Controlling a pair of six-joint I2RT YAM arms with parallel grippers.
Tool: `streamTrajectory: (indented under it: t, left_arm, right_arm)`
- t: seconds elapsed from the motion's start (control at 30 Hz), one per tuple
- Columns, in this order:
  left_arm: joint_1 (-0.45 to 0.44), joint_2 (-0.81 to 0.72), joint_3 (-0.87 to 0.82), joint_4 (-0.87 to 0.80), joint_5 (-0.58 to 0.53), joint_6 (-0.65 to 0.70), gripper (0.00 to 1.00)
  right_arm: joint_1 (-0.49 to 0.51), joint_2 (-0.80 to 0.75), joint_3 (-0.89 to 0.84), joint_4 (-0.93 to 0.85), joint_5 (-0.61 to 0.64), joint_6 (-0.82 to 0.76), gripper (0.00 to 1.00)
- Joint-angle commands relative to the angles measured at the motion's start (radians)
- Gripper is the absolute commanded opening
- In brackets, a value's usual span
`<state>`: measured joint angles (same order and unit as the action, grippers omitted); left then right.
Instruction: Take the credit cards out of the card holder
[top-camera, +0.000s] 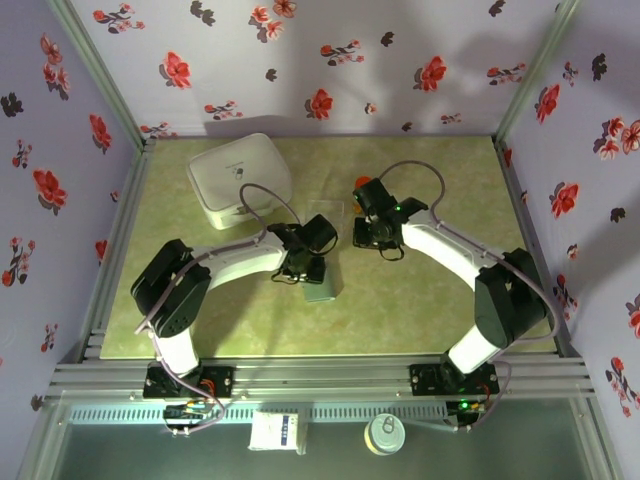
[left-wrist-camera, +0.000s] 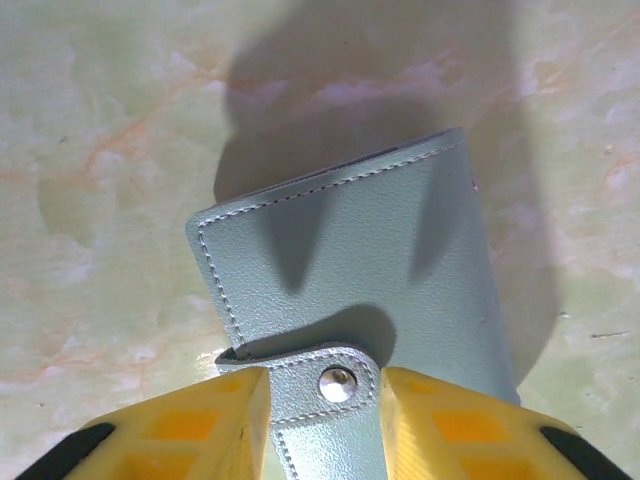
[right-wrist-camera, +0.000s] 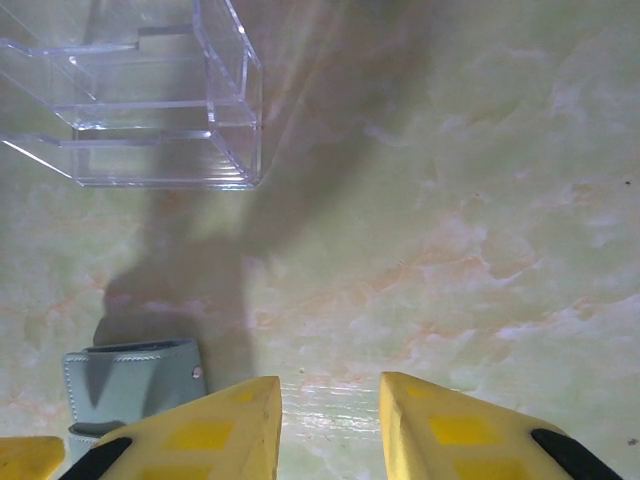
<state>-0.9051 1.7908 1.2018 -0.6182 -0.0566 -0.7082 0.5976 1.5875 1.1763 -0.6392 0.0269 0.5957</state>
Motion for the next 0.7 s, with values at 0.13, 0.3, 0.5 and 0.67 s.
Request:
streamTrajectory:
  t: [0.13,0.3,0.5,0.67]
  left_arm:
    - [0.001,0.026,0.029,-0.010,0.004,-0.002,0.33]
    - [0.010,0.040,0.053,-0.023,-0.008,0.035,0.38]
    - [0.035,0.069,0.139,0.009,0.106,0.193,0.41]
    - [0.035,0.157,0.239,-0.013,0.238,0.262,0.43]
  right_arm:
    - [0.010,-0.036,-0.054,0.044,-0.064,0.041,0.33]
    - [0.024,-0.054,-0.088,0.047,-0.070,0.060,0.32]
    - [0.025,-0.103,-0.133,0.025,-0.022,0.065,0.32]
    - [0.013,-0.160,-0.152,-0.039,0.083,0.063,0.33]
